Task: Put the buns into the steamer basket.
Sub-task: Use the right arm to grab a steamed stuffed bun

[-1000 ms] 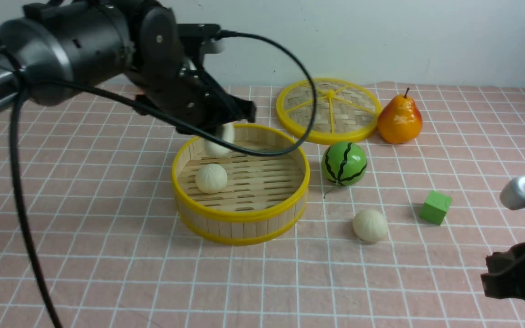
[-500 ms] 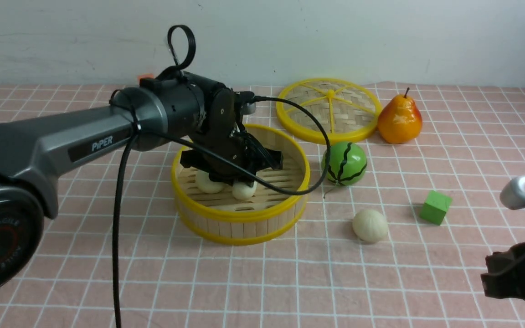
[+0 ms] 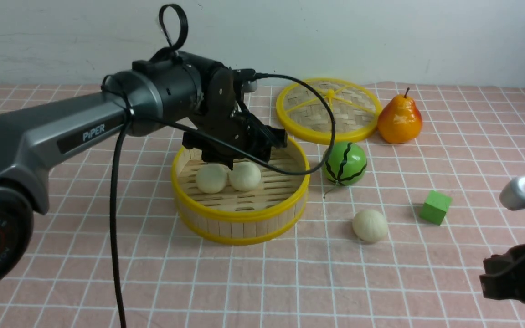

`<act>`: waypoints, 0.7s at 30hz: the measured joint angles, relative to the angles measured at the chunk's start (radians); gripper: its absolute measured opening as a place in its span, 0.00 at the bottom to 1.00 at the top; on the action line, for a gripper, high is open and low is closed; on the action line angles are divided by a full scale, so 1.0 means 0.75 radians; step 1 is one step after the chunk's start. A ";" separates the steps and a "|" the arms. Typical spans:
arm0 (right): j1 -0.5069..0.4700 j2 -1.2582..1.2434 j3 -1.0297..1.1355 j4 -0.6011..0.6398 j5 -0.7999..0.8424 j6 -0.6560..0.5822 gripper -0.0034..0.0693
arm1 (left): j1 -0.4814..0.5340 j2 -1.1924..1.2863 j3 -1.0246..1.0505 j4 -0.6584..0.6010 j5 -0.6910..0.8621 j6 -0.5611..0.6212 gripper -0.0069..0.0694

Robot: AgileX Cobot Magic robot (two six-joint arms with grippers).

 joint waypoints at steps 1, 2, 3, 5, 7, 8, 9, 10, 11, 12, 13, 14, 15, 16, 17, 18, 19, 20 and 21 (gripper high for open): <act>0.000 0.000 -0.005 0.013 0.015 -0.018 0.14 | 0.000 -0.020 -0.003 0.002 0.013 0.003 0.72; 0.000 0.003 -0.015 0.026 0.039 -0.031 0.14 | 0.000 -0.045 -0.004 0.007 0.031 0.012 0.72; 0.000 0.008 -0.034 0.041 0.068 -0.043 0.14 | 0.000 -0.077 -0.006 0.016 0.055 0.024 0.72; 0.000 0.026 -0.068 0.069 0.117 -0.048 0.14 | 0.000 -0.122 -0.006 0.028 0.094 0.036 0.72; 0.000 0.112 -0.168 0.129 0.228 -0.099 0.17 | 0.000 -0.248 -0.006 0.046 0.217 0.098 0.69; 0.000 0.171 -0.232 0.154 0.281 -0.137 0.20 | 0.000 -0.328 -0.004 0.056 0.290 0.125 0.67; 0.000 0.214 -0.270 0.175 0.301 -0.160 0.23 | 0.000 -0.401 0.006 0.061 0.346 0.150 0.64; 0.000 0.271 -0.315 0.192 0.319 -0.184 0.27 | 0.000 -0.464 0.021 0.065 0.383 0.167 0.62; 0.000 0.283 -0.325 0.196 0.322 -0.187 0.28 | 0.000 -0.497 0.033 0.065 0.399 0.168 0.60; 0.000 0.392 -0.411 0.226 0.334 -0.211 0.38 | 0.000 -0.631 0.097 0.074 0.437 0.182 0.55; 0.000 0.443 -0.451 0.233 0.337 -0.216 0.43 | 0.000 -0.716 0.153 0.083 0.447 0.186 0.51; 0.002 0.505 -0.504 0.237 0.337 -0.217 0.49 | 0.000 -0.800 0.218 0.096 0.449 0.188 0.47; 0.002 0.556 -0.558 0.237 0.338 -0.218 0.54 | 0.000 -0.884 0.289 0.111 0.445 0.188 0.44; 0.002 0.618 -0.601 0.237 0.338 -0.219 0.59 | 0.000 -0.950 0.349 0.127 0.439 0.188 0.41; 0.002 0.690 -0.665 0.237 0.338 -0.220 0.64 | 0.000 -1.031 0.426 0.149 0.424 0.186 0.38; 0.002 0.748 -0.716 0.237 0.336 -0.220 0.69 | 0.000 -1.127 0.519 0.177 0.404 0.172 0.35; 0.002 0.816 -0.774 0.235 0.335 -0.220 0.71 | 0.000 -1.203 0.594 0.198 0.385 0.143 0.33; 0.002 0.860 -0.811 0.231 0.333 -0.220 0.72 | 0.000 -1.278 0.668 0.216 0.366 0.118 0.32; 0.002 0.915 -0.855 0.226 0.330 -0.220 0.74 | 0.000 -1.335 0.726 0.225 0.349 0.091 0.31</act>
